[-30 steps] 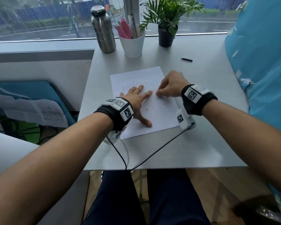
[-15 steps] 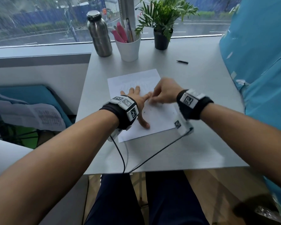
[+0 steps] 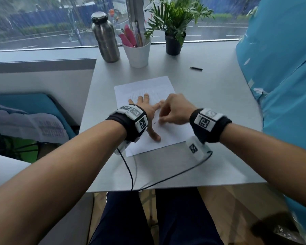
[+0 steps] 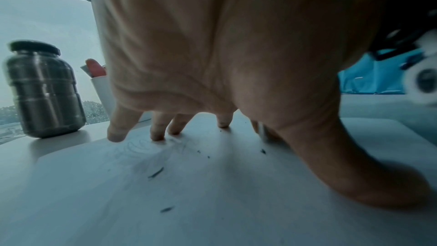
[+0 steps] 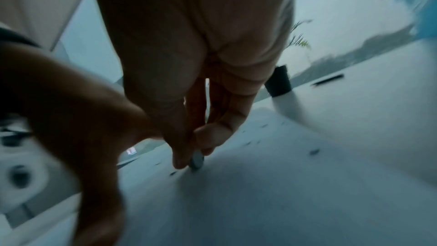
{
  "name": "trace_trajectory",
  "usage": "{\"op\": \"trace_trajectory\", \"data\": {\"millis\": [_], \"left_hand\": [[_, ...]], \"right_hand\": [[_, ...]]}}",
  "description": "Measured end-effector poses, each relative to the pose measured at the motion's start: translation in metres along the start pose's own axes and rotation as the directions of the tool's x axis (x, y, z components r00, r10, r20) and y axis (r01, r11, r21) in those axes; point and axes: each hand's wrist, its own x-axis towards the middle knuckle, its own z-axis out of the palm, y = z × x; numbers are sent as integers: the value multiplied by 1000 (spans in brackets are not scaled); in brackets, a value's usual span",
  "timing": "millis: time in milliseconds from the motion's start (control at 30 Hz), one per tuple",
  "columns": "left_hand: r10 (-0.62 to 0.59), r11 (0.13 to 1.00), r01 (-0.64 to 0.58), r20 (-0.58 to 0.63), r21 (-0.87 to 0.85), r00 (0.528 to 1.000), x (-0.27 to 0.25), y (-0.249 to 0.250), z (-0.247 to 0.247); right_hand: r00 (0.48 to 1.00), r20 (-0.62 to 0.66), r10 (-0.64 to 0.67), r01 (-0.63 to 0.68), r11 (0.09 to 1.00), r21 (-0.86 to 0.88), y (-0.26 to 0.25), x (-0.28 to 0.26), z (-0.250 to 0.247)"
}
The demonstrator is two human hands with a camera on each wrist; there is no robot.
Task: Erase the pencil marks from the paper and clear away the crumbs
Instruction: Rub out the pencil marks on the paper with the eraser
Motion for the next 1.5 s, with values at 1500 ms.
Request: {"op": "trace_trajectory", "data": {"millis": [1500], "left_hand": [[164,986,-163,84,-27,983,11,-3,-5]], "right_hand": [[999,36,-10,12,999,-39,25,-13,-24]]}}
